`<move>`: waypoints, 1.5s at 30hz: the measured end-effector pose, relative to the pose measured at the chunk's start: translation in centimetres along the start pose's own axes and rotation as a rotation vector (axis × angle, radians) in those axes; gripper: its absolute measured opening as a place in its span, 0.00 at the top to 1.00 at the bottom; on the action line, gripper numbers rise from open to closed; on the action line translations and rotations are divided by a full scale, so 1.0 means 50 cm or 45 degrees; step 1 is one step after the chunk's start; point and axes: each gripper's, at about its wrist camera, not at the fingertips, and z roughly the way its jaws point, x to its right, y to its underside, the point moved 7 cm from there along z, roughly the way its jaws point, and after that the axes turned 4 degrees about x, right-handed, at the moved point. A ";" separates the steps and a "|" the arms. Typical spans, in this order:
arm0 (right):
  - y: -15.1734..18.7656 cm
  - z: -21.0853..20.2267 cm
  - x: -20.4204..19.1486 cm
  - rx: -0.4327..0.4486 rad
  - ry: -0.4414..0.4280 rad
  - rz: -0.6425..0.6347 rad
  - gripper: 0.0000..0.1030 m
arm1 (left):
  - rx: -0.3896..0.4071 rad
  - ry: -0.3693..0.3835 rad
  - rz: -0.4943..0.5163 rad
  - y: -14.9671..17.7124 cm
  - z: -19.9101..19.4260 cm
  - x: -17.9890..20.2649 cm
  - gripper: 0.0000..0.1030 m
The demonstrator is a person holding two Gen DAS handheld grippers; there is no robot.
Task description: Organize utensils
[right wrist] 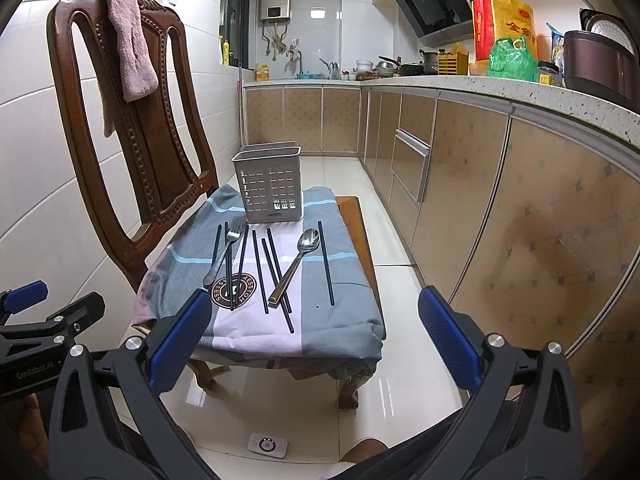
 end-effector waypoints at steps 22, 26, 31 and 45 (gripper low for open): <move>0.014 0.025 0.024 -0.027 -0.019 0.045 0.02 | -0.040 -0.001 0.024 0.007 0.026 0.015 0.04; 0.019 0.038 0.027 -0.042 -0.026 0.039 0.02 | -0.054 -0.002 0.029 0.010 0.039 0.019 0.04; 0.024 0.061 0.033 -0.063 -0.043 0.046 0.02 | -0.078 -0.004 0.033 0.013 0.062 0.022 0.04; -0.038 0.234 0.074 -0.139 -0.119 0.028 0.02 | -0.205 0.020 0.013 -0.067 0.247 0.028 0.04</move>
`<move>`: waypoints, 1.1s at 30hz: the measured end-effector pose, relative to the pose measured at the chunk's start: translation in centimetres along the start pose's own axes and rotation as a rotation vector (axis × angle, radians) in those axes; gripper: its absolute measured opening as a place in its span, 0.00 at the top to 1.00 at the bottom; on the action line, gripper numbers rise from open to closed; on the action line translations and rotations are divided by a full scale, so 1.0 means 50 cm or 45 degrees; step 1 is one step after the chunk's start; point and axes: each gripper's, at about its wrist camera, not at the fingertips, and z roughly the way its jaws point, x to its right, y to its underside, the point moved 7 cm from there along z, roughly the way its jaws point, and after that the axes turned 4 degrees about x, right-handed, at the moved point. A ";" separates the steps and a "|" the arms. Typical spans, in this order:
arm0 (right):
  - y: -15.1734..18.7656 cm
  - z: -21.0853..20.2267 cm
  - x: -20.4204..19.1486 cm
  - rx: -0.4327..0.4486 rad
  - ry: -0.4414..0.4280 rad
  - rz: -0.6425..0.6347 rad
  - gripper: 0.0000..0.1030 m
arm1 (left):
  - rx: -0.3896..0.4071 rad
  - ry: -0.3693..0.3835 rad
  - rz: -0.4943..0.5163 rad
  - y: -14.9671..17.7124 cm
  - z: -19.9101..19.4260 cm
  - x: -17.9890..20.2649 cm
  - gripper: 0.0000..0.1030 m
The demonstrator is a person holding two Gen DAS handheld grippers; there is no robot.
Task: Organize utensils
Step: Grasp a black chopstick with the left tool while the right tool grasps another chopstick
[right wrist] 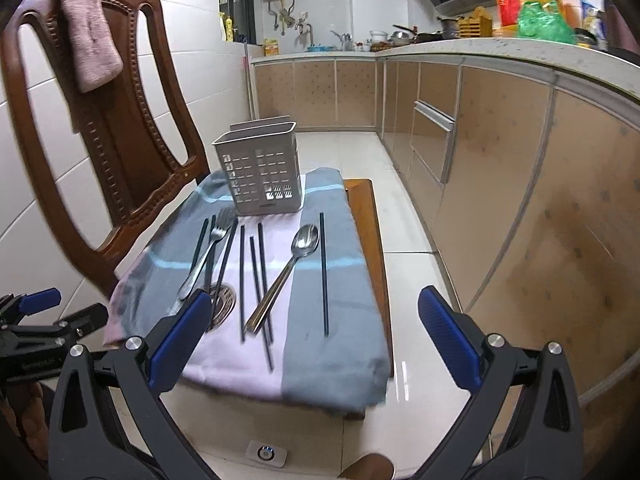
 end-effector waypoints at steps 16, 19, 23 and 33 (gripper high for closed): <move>-0.101 0.438 0.044 -0.302 -0.057 -0.070 0.37 | -0.256 -0.042 -0.078 -0.184 0.395 -0.049 0.40; -0.095 0.503 0.038 -0.374 -0.060 -0.079 0.46 | -0.302 -0.064 -0.104 -0.188 0.457 -0.065 0.41; -0.094 0.569 0.025 -0.437 -0.033 -0.123 0.56 | -0.350 -0.053 -0.149 -0.188 0.511 -0.079 0.49; -0.072 0.652 0.019 -0.567 -0.001 -0.198 0.77 | -0.399 -0.055 -0.180 -0.197 0.603 -0.087 0.60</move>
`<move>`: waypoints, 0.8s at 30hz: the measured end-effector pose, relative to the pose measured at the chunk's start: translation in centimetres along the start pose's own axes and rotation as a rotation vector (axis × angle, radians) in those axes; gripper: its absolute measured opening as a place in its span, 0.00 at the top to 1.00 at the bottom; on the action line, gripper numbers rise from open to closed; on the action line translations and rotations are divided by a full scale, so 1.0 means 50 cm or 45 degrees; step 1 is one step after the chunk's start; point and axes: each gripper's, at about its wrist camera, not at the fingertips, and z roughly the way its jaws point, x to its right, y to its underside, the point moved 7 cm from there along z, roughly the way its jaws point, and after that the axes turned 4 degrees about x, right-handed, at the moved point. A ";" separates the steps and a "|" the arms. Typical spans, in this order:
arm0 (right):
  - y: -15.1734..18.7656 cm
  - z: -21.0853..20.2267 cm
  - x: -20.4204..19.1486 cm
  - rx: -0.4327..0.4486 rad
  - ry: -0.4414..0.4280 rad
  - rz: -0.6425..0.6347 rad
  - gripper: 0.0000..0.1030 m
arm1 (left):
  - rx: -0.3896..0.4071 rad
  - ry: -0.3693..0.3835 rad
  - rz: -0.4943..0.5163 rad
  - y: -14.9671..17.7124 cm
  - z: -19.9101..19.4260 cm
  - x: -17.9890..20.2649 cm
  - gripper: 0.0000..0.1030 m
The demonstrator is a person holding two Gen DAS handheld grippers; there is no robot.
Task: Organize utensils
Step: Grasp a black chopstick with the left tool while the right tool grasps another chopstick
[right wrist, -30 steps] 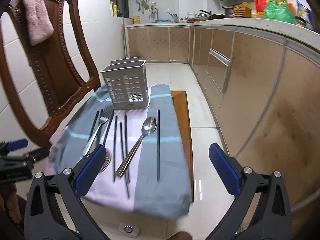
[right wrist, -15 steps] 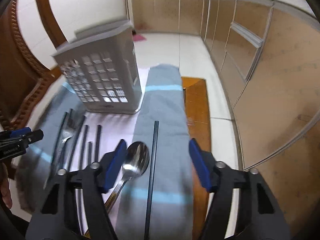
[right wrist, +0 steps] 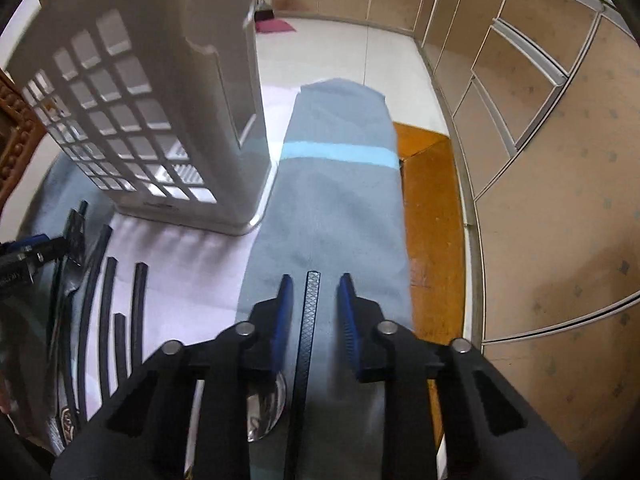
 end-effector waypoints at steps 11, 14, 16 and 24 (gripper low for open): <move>-0.030 0.022 0.020 -0.031 -0.070 0.058 0.92 | -0.013 -0.063 -0.008 -0.041 0.039 -0.023 0.92; -0.035 0.019 0.024 -0.008 -0.115 0.091 0.92 | -0.027 -0.019 -0.004 -0.055 0.048 -0.015 0.93; -0.044 -0.002 0.031 0.029 -0.128 0.118 0.92 | 0.008 -0.002 0.002 -0.062 0.022 -0.005 0.93; -0.059 -0.224 0.034 0.344 -0.247 0.147 0.93 | 0.323 0.117 0.109 -0.072 -0.193 0.040 0.93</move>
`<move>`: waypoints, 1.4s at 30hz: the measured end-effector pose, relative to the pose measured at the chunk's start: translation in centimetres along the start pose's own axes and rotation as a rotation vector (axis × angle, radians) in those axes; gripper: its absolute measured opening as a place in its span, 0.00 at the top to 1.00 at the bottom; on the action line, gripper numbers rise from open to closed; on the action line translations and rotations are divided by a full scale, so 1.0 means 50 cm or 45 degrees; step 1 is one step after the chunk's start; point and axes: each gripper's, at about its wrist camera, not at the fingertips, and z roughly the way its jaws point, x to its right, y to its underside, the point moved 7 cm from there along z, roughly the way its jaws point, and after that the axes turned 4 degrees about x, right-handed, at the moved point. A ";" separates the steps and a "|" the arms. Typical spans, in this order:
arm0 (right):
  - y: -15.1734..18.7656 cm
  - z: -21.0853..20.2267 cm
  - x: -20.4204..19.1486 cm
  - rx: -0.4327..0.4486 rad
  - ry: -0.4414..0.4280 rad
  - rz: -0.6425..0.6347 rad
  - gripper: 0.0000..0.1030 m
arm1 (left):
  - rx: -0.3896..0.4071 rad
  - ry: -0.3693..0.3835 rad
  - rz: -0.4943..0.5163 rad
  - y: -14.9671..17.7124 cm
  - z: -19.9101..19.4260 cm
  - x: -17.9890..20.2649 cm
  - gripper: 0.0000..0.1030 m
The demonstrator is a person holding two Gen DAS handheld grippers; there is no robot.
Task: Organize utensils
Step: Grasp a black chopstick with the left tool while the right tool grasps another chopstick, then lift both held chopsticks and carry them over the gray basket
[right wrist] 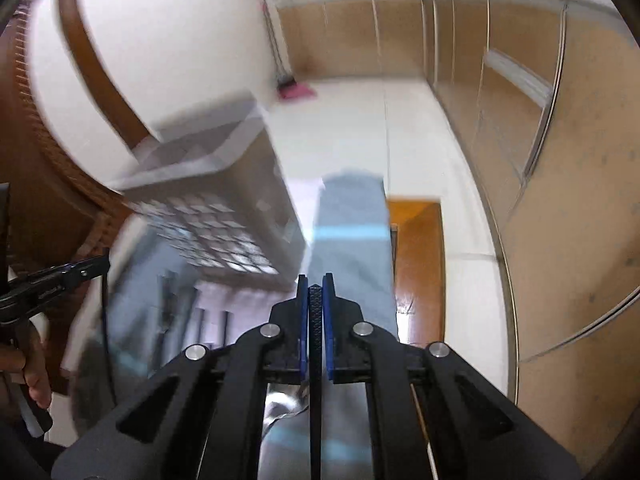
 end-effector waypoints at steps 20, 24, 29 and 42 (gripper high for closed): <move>0.038 -0.431 -0.134 0.415 0.038 -0.050 0.93 | 0.327 0.171 0.094 0.123 -0.450 0.111 0.93; 0.058 -0.463 -0.162 0.421 0.029 -0.059 0.93 | 0.339 0.169 0.100 0.142 -0.493 0.114 0.93; 0.078 -0.491 -0.185 0.419 0.014 -0.072 0.93 | 0.353 0.173 0.099 0.154 -0.533 0.110 0.93; 0.087 -0.524 -0.190 0.430 0.013 -0.078 0.93 | 0.377 0.167 0.096 0.151 -0.569 0.097 0.93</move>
